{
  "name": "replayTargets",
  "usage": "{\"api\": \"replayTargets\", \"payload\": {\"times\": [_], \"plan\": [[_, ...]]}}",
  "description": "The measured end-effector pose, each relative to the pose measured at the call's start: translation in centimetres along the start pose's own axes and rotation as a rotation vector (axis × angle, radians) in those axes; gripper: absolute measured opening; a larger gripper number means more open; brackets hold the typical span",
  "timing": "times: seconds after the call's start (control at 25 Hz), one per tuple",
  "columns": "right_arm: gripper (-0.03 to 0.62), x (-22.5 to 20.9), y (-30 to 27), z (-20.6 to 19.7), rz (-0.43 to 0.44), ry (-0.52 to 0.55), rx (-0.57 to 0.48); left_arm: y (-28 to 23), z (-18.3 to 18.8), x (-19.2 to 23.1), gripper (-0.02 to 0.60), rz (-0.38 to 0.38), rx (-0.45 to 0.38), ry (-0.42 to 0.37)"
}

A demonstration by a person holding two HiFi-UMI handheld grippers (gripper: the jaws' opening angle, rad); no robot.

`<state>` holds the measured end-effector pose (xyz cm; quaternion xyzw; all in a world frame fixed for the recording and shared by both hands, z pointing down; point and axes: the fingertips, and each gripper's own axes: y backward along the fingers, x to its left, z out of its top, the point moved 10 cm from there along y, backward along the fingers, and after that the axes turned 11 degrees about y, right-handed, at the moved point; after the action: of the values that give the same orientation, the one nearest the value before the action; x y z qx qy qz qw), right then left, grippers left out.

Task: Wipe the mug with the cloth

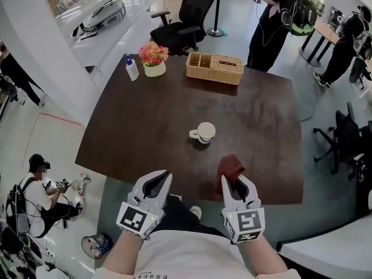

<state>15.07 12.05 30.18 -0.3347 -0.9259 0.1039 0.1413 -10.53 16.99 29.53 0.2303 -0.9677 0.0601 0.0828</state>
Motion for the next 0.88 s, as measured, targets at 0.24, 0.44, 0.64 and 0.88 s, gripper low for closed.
{"api": "replayTargets", "payload": {"times": [0.24,0.44,0.64,0.88], "plan": [[0.083,-1.6,-5.5,-1.2,0.027,-0.006,0.053,-6.3,-3.6,5.0,0.0,-0.029,0.141,0.007],[0.081,-3.3,-9.9,-2.9,0.073,-0.044,0.116,-12.2,-5.7,9.3,0.008,-0.087,0.168,0.044],[0.081,-3.5,-13.3,-5.2,0.159,-0.052,0.175,-18.3,-9.1,13.0,0.137,-0.198,0.319,-0.016],[0.081,-2.6,-16.2,-6.4,0.215,-0.122,0.191,-22.3,-12.8,15.2,0.173,-0.345,0.43,-0.14]]}}
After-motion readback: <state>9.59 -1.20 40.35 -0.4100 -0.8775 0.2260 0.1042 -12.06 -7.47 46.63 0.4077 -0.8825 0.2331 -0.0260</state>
